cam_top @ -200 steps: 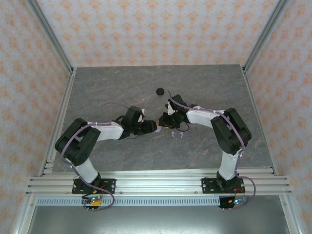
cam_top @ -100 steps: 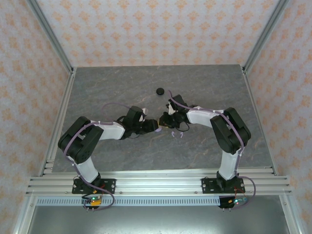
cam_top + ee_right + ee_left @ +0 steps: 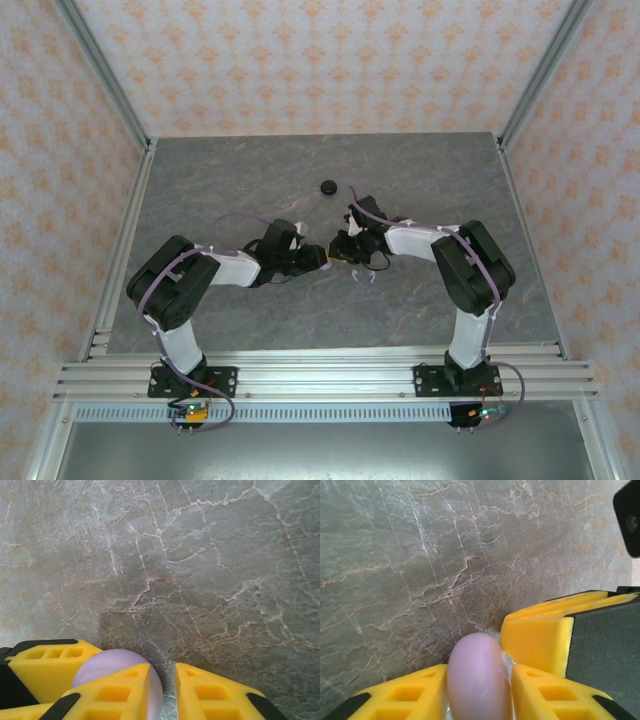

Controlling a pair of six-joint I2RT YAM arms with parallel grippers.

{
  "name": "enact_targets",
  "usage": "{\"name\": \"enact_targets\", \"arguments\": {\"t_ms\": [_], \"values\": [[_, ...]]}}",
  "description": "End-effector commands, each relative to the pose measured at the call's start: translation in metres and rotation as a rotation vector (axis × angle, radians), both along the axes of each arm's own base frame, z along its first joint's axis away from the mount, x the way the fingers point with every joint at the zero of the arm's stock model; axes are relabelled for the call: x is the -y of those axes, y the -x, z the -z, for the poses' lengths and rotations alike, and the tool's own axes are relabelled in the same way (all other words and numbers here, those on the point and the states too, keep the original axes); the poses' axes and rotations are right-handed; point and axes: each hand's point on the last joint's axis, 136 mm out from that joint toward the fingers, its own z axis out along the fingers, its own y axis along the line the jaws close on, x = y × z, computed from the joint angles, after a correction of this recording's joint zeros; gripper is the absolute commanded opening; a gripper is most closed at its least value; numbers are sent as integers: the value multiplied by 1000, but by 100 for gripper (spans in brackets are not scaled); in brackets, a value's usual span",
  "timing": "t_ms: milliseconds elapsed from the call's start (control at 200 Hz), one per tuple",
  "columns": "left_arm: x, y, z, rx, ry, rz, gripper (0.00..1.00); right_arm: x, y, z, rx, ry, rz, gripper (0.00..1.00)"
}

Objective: Insert the wireless bluetooth earbuds into the charging case

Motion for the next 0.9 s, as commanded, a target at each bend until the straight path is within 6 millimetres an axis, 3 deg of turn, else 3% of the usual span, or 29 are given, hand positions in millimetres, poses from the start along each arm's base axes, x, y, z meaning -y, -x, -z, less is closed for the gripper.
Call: {"name": "enact_targets", "arguments": {"t_ms": [0,235,455,571,681,896], "values": [[6,10,17,-62,-17,6,33,-1,7,-7,1,-8,-5,21],[-6,9,10,-35,-88,-1,24,12,3,-26,61,12,31,22],[-6,-4,-31,66,-47,73,23,40,0,-67,171,-15,73,28],[-5,-9,-66,152,-28,151,23,56,2,-98,260,-53,63,32],[-2,-11,-113,274,10,236,23,67,8,-127,358,-92,8,33],[12,6,-196,474,78,449,21,61,38,-195,543,-192,-196,37]]}}
